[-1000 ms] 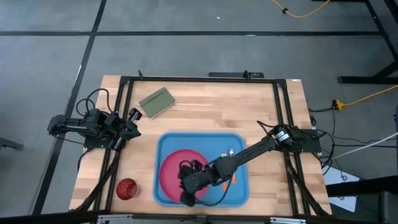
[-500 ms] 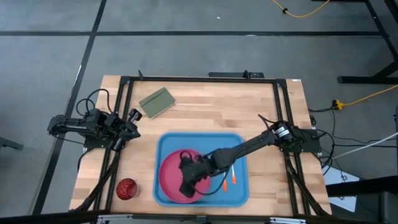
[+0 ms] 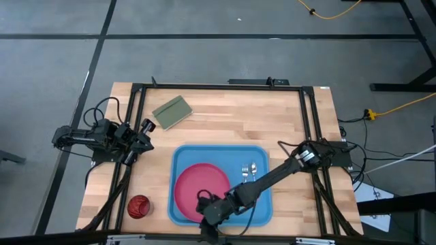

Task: Pick and place plate/cup/fork/spoon on tray
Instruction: Put the pink plate on the blue tray, then put the red cup on the top middle of the blue tray

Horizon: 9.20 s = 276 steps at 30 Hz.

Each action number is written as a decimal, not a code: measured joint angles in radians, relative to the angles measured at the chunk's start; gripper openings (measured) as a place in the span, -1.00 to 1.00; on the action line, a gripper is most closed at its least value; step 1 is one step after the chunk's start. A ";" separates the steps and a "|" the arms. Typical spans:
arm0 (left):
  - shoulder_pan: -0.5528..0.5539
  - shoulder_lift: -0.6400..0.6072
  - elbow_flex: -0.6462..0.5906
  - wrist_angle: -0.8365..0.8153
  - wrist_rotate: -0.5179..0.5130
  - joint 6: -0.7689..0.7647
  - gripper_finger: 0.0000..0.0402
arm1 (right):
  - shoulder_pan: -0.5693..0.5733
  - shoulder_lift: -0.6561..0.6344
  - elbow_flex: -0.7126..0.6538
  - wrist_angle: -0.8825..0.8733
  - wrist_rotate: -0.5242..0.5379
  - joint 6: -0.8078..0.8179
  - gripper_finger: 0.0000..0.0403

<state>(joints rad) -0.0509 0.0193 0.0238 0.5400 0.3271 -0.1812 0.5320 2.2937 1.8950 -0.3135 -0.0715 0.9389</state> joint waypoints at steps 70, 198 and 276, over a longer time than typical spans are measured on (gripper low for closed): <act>0.000 0.000 0.000 0.003 -0.003 0.001 -1.00 | 0.036 0.031 0.453 -0.409 0.032 -0.284 -0.97; 0.000 0.000 0.000 -0.072 -0.258 0.021 -1.00 | -0.387 -2.231 -1.878 0.327 -0.053 -0.794 -0.96; -0.900 0.990 1.090 -1.451 -0.449 -0.204 -1.00 | -0.387 -2.224 -1.878 0.330 -0.053 -0.760 -0.96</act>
<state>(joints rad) -0.9504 1.0091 1.1141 -0.9108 -0.1223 -0.3851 0.1448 0.0700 0.0170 0.0162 -0.1242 0.1787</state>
